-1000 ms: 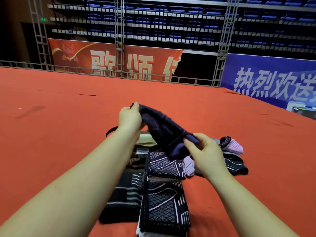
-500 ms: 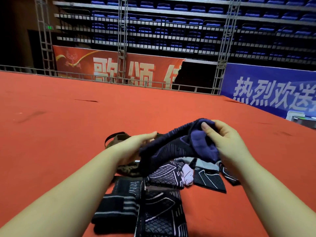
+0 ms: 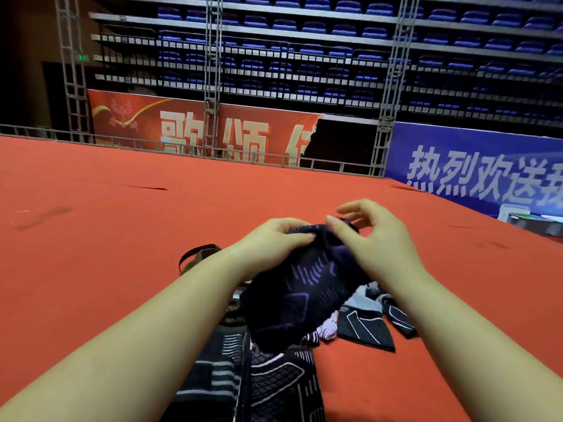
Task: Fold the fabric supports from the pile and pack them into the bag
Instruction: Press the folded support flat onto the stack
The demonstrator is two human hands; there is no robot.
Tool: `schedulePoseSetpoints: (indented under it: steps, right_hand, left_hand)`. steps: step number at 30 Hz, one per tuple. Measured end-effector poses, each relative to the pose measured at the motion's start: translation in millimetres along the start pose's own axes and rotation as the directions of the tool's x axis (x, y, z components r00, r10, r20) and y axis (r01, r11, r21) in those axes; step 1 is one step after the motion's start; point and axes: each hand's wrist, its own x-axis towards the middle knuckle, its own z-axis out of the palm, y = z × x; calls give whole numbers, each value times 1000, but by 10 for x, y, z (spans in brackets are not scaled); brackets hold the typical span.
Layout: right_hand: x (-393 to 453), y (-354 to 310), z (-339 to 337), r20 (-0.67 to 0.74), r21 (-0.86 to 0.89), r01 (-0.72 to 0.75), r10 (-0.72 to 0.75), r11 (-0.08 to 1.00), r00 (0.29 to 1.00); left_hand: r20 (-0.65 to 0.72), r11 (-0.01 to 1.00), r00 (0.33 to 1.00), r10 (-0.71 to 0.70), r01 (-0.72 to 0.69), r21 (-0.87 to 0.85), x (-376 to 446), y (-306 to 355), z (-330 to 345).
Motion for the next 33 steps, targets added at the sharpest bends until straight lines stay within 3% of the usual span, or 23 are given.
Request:
schedulePoseSetpoints:
  steps: [3,6,10,14,17,19,22,24,27,30,33]
  right_hand:
    - [-23,-82,149,34,-175,-56,63,983,997]
    - [-13,-95,264,-15,-146,-117,116,982,993]
    - [-45,-43,376,-155,-268,5,-48,963,987]
    - [-9,57,379,-210,-417,97,-200,904,957]
    - [56,85,337,-169,-451,58,-149,891,974]
    - [114,107,284,-134,-356,-83,37,931,990]
    - [172,176,208,-54,-116,-300,296,947,954]
    - [168,191,188,-7,-38,-288,288,957,958]
    - [138,158,193,86,123,-242,232,962,969]
    - [133,148,169,236,411,-318,238,854,942]
    - [106,167,141,361,544,-347,160,764,919]
  left_hand:
    - [25,991,995,94,-96,96,-32,67,59]
    - [-25,979,990,140,-135,149,-50,93,101]
    - [-124,962,973,194,-164,217,-46,100,70]
    - [-139,973,975,173,-147,181,-82,98,12]
    - [-143,978,976,164,-141,157,-99,79,-39]
    - [-158,977,974,163,-137,164,-113,71,-106]
    - [-128,955,982,141,-101,279,-157,35,-215]
    - [-107,951,989,102,-65,303,-184,-9,-253]
    - [-118,979,992,51,-26,201,-205,-26,-272]
    - [-84,1000,996,-8,10,26,-219,20,-290]
    - [-50,998,998,-23,20,-55,-221,76,-318]
